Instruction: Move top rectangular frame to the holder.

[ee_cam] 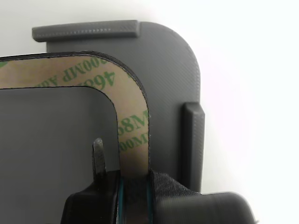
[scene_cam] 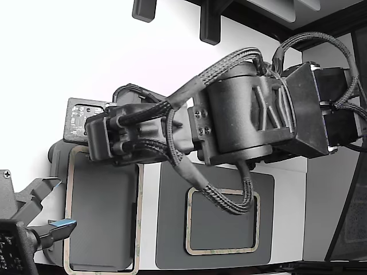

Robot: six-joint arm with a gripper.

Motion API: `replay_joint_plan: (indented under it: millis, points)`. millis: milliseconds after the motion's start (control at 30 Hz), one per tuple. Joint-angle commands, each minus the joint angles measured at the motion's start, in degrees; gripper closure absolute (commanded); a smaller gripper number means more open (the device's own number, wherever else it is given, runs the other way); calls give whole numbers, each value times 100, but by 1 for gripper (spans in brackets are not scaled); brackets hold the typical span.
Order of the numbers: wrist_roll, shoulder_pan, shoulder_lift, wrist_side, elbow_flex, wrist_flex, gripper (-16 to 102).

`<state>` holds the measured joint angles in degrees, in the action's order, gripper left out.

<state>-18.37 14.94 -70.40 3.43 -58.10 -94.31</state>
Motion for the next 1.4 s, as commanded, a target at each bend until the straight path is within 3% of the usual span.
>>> replay_joint_plan:
  millis: [0,1367]
  points:
    - [26,-88,-62,18,220,-9,97]
    - [281,-237,255,141,316,-35,97]
